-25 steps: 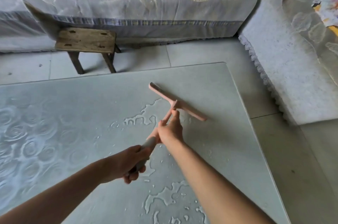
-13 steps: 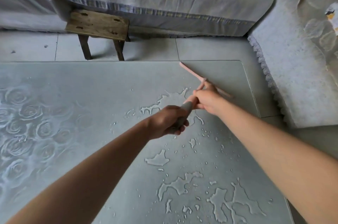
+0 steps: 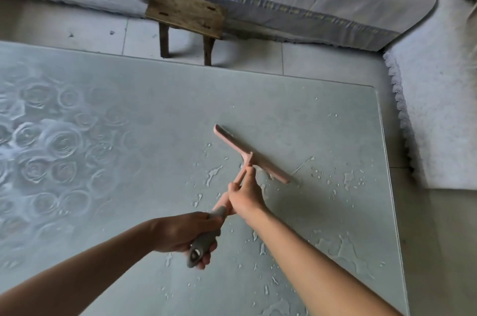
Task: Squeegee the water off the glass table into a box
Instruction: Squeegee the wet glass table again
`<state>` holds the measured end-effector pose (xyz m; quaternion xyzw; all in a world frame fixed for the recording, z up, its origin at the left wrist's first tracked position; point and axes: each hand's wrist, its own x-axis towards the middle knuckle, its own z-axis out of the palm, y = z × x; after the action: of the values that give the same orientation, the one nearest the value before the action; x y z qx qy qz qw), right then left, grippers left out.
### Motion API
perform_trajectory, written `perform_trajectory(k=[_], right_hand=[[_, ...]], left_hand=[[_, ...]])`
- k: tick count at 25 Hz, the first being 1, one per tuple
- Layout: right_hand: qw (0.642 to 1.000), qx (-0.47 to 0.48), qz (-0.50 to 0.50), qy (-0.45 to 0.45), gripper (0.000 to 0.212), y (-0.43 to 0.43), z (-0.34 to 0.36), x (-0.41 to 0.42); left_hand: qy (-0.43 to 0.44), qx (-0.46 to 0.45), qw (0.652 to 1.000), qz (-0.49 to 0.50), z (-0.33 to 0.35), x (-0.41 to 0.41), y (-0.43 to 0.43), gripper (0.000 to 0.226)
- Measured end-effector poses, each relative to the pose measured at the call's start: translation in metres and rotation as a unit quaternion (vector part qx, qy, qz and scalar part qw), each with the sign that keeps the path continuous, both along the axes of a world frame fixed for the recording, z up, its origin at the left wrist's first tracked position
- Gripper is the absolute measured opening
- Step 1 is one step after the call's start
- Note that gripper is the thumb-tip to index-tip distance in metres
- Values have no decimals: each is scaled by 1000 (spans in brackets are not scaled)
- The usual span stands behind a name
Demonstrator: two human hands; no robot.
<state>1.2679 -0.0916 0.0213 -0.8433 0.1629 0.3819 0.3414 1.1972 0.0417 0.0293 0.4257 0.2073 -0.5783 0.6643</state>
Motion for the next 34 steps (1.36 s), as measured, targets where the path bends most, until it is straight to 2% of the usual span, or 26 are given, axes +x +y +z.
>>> perform_trajectory(k=[3,4,6,7,8,9,10,11,12,13,15,19,21,23,25,28,30,32,34], right_hand=[[998,-1,18,-54,67,12,21,12],[997,31,7,-64,63,16,29,29],[992,112,-22,-60,49,23,40,72],[991,118,-14,-62,47,27,43,94],[992,105,6,-68,45,31,43,113],[993,87,25,-75,44,35,38,127],[993,69,41,-81,45,36,31,135],[994,46,59,-81,45,34,24,136],[994,21,79,-78,46,27,16,129],[992,-2,102,-76,48,16,9,113],[986,-31,149,-66,53,-14,7,65],[979,-63,191,40,53,-70,46,-18],[972,-67,221,31,51,-61,64,-1],[961,-62,267,-46,53,-20,66,53],[954,-32,285,-84,53,37,57,115],[958,-6,282,-49,44,105,34,163],[961,-12,275,-44,49,101,20,149],[960,-21,273,-55,53,64,16,110],[960,-36,278,-25,51,17,24,64]], left_hand=[[-64,16,998,5,13,-3,18,53],[-77,23,996,28,15,3,26,55],[-100,85,986,106,10,19,42,44],[-139,165,966,140,3,27,51,34],[-202,280,927,144,-7,32,62,27],[-278,412,861,106,-18,36,73,27],[-348,519,780,39,-27,36,83,33],[-395,579,713,-28,-33,35,91,40],[-413,609,673,-78,-41,32,97,47],[-410,623,656,-118,-47,29,101,53],[-382,634,647,-182,-56,18,103,61],[-347,607,651,-296,-62,3,107,67],[-362,594,641,-324,-61,3,115,69],[-373,589,634,-334,-63,6,121,69],[-377,582,633,-343,-64,7,125,68],[-381,578,635,-343,-66,6,126,68],[-385,579,639,-331,-67,5,123,71],[-388,574,648,-315,-67,1,123,73],[-390,567,663,-294,-66,-1,123,74]])
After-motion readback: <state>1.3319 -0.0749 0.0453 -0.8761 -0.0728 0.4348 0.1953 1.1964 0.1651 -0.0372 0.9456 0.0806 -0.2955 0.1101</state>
